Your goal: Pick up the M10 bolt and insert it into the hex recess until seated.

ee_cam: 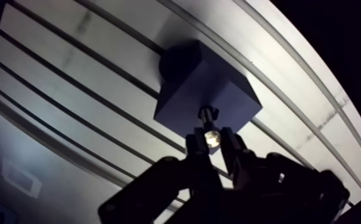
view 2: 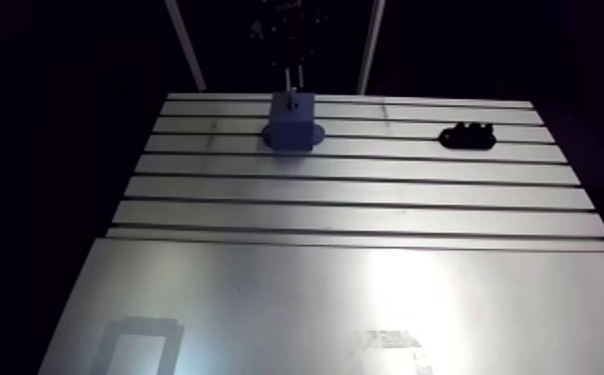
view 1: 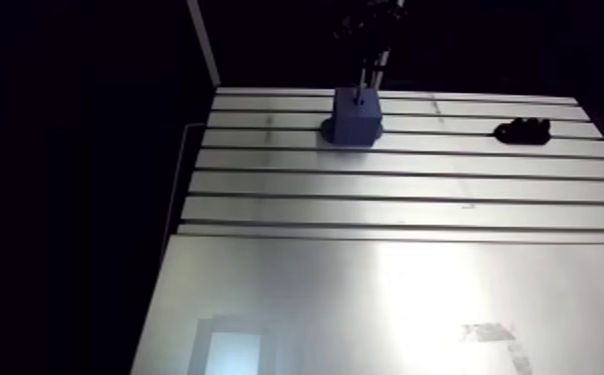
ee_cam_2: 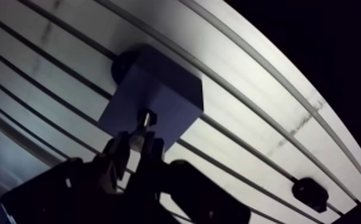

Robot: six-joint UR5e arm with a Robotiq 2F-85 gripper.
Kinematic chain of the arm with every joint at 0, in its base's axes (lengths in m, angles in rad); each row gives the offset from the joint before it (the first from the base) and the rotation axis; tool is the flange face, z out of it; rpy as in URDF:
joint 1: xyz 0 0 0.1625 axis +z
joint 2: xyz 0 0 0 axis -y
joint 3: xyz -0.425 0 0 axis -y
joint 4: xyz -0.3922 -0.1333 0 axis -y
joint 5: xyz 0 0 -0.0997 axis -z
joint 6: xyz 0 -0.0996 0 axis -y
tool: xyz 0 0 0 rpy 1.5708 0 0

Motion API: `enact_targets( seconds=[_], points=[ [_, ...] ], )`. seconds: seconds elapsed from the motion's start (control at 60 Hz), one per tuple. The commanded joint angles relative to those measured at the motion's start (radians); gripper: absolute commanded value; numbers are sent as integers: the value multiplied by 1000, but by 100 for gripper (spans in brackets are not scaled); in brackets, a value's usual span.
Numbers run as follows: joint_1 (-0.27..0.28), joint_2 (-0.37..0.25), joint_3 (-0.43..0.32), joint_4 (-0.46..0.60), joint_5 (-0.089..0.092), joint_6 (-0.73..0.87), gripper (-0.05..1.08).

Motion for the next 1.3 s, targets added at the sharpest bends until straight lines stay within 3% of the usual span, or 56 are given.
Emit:
enact_targets(
  seconds=[0.017,1.3],
  points=[
    [-1,4,-1,-1,0,-1,107],
    [1,4,0,-2,0,-4,107]
  ],
)
